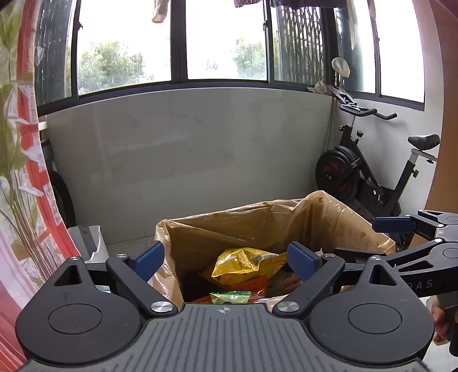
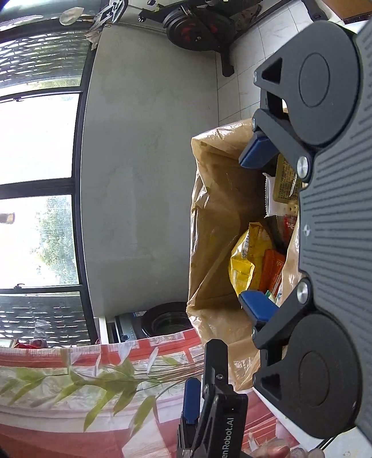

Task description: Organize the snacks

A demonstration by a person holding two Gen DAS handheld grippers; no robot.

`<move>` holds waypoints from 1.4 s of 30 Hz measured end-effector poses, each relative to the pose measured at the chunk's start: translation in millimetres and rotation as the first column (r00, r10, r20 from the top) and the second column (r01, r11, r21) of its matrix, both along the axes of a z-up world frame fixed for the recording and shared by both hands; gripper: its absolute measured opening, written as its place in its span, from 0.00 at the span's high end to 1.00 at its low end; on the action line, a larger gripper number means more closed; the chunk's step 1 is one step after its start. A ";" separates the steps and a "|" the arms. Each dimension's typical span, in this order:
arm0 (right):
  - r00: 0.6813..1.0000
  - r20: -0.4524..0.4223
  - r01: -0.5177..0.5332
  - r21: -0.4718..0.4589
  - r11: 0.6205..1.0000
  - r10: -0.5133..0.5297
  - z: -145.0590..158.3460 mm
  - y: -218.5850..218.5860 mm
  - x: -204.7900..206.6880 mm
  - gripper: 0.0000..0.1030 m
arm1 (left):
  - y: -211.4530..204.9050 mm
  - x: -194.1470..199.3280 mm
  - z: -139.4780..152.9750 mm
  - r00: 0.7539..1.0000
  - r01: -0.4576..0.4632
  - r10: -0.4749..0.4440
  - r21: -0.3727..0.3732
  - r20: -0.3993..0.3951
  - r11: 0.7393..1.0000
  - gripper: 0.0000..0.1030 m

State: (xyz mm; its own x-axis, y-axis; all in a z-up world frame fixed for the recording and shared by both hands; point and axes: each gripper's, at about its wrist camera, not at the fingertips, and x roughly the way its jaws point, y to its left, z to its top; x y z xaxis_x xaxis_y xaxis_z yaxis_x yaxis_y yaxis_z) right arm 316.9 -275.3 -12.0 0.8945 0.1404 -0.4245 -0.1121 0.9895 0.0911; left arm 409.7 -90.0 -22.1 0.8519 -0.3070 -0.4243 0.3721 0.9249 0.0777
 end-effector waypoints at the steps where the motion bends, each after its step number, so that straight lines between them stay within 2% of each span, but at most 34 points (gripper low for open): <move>1: 1.000 0.005 0.006 0.003 1.000 -0.007 4.4 0.8 -4.6 0.06 | 1.3 -6.3 4.2 1.000 -0.002 0.002 0.000 0.009 1.000 0.08; 7: 0.998 0.050 0.030 0.030 0.999 -0.031 31.8 8.2 -36.2 0.01 | 11.1 -41.5 30.8 0.998 -0.041 0.043 -0.027 0.055 0.999 0.07; 16: 0.991 0.120 0.047 0.039 0.998 -0.051 65.1 23.2 -84.8 0.00 | 25.4 -89.7 61.7 0.989 -0.099 0.105 -0.058 0.109 0.993 0.06; 21: 0.991 0.125 0.041 0.070 0.997 -0.050 71.4 27.5 -103.5 0.00 | 34.2 -109.6 69.9 0.981 -0.147 0.155 -0.071 0.121 0.987 0.06; 27: 0.990 0.129 0.053 0.051 0.997 -0.059 75.9 33.0 -114.5 0.00 | 43.6 -124.7 76.9 0.972 -0.184 0.194 -0.084 0.134 0.979 0.06; 42: 0.991 0.116 0.064 0.037 0.997 -0.068 76.5 38.1 -120.5 0.00 | 48.8 -137.6 79.0 0.969 -0.189 0.200 -0.087 0.143 0.978 0.06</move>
State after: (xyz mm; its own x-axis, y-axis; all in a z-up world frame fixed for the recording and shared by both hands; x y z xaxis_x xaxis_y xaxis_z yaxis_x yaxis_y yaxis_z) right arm 196.4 -237.2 64.6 0.9455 0.0921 -0.3123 -0.0588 0.9917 0.1144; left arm 272.1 -41.2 56.9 0.9504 -0.1545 -0.2700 0.1739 0.9835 0.0493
